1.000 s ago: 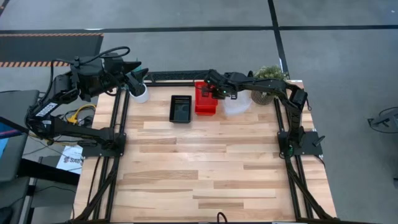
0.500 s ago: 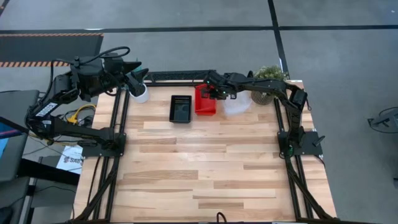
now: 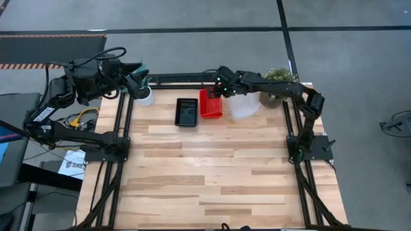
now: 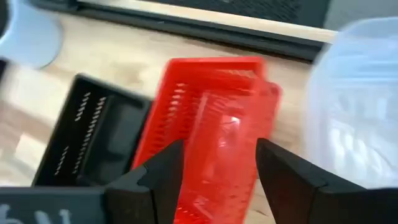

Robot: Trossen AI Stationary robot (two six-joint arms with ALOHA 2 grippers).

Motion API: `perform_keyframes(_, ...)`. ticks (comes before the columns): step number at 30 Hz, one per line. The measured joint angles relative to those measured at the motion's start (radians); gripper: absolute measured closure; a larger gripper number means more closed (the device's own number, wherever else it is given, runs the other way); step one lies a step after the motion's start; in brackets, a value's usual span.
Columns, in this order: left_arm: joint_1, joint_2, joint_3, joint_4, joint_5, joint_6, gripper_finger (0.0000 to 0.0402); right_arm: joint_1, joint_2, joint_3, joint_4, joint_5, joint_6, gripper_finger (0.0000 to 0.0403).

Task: Stack baskets by color
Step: Stack the bottom orange bin on the orange bin, then return to Home Position

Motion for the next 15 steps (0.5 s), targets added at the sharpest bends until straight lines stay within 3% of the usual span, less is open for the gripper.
perform_keyframes(9,0.000,-0.007,0.000,-0.020,-0.001,-0.024,0.0209,0.034,0.052,-0.027,0.023,-0.032,-0.016,0.0237)
perform_keyframes(15,0.000,-0.007,0.000,-0.032,-0.001,-0.025,0.0209,0.026,0.047,-0.041,-0.026,0.006,-0.007,0.0264)
